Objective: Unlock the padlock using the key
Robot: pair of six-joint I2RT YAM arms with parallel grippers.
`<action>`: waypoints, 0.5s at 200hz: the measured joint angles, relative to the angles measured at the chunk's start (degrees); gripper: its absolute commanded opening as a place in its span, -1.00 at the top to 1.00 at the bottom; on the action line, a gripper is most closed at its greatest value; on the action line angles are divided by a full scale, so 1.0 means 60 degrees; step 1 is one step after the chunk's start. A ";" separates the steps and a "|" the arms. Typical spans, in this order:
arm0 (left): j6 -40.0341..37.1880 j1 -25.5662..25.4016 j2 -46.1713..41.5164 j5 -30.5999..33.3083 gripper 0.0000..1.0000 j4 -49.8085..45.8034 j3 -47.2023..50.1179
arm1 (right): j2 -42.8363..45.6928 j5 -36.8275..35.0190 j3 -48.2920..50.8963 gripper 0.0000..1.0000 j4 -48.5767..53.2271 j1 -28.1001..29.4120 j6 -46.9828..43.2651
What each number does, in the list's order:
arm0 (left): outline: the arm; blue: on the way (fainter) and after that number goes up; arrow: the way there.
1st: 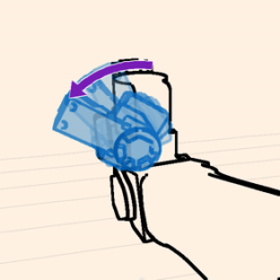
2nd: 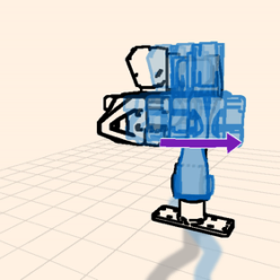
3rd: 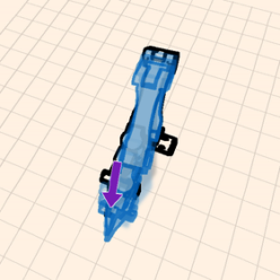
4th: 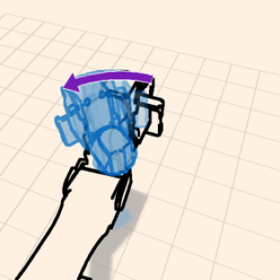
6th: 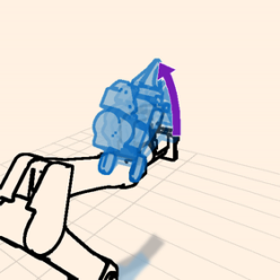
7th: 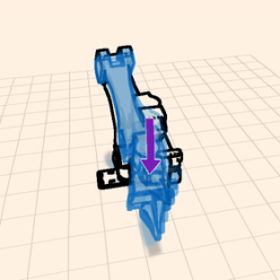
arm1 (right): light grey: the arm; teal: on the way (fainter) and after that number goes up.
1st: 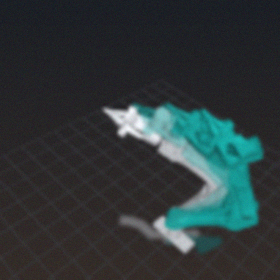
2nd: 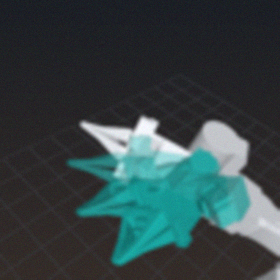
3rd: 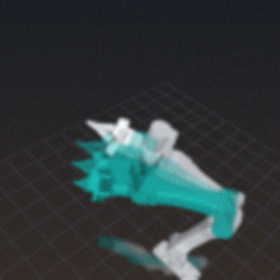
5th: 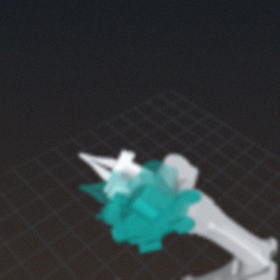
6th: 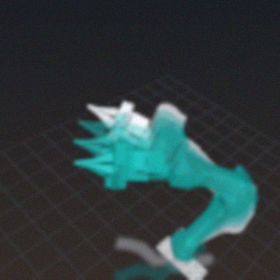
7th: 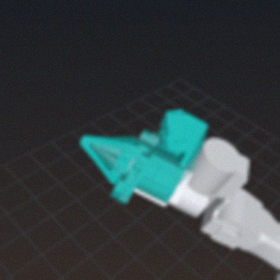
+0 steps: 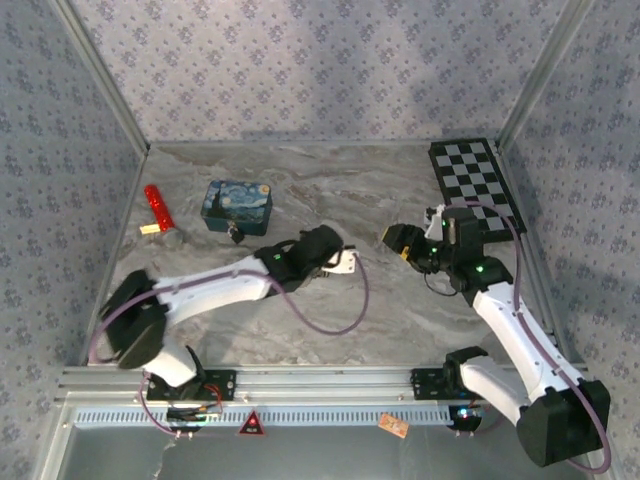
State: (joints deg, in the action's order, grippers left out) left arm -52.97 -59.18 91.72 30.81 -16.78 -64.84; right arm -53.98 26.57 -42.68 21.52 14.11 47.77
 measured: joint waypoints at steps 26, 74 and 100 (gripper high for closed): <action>-0.0634 0.0080 0.1530 0.0889 1.00 -0.2000 -0.0943 | 0.0273 -0.0357 -0.0004 -0.32 0.0645 -0.0401 -0.0036; -0.1399 -0.0044 0.1024 0.1974 1.00 -0.4353 -0.0973 | 0.0382 -0.0379 0.0000 -0.32 0.0663 -0.0627 -0.0029; -0.1548 -0.0463 0.0510 0.2259 1.00 -0.4692 -0.0980 | 0.0171 -0.0277 0.0000 -0.32 0.0667 -0.0681 -0.0033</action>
State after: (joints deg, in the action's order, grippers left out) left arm -62.26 -61.95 94.78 44.36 -44.93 -70.72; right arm -52.95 24.91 -42.68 25.52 10.02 47.57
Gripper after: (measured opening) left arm 0.043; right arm 0.660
